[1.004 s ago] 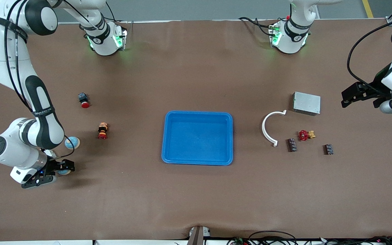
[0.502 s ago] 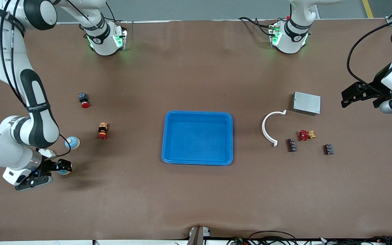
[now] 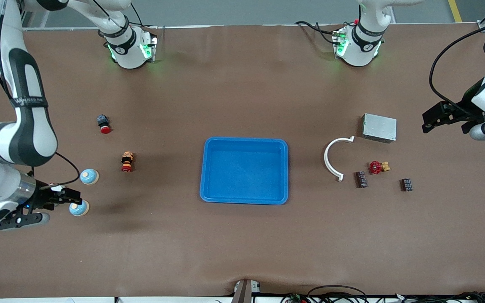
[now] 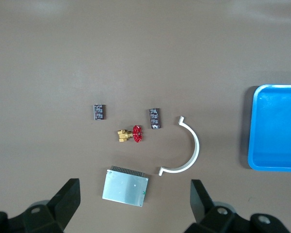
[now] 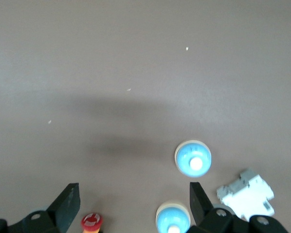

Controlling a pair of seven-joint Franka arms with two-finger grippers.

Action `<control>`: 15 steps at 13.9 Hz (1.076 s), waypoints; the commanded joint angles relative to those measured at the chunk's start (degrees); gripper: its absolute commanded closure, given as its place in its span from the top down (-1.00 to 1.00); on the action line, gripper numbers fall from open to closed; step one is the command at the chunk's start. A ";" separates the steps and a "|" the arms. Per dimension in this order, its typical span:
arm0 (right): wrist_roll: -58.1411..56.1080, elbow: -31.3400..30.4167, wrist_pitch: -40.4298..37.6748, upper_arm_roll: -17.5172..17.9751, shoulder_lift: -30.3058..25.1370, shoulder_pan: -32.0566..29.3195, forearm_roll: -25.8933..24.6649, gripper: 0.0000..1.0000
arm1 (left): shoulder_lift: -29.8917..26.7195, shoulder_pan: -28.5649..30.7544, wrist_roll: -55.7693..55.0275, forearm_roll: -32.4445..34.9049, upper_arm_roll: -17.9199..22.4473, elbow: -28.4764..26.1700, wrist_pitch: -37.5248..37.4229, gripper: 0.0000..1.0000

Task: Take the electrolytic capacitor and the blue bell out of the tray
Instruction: 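Lower the bell beside the first bell and open the right gripper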

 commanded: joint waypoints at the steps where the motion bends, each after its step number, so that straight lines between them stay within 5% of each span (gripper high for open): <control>1: 3.53 1.28 -5.66 -0.42 -2.80 0.43 -1.15 1.00 | 0.52 0.03 0.29 -0.43 -0.03 1.21 -0.04 1.00; 6: 14.87 8.05 -17.97 0.28 -6.31 1.05 -2.22 1.00 | 0.52 0.03 0.29 -0.34 -0.03 1.21 -0.04 1.00; 15: 14.18 8.06 -27.65 0.10 -16.49 0.87 -2.57 1.00 | 0.52 -0.05 0.29 -0.34 -0.03 1.21 -0.04 1.00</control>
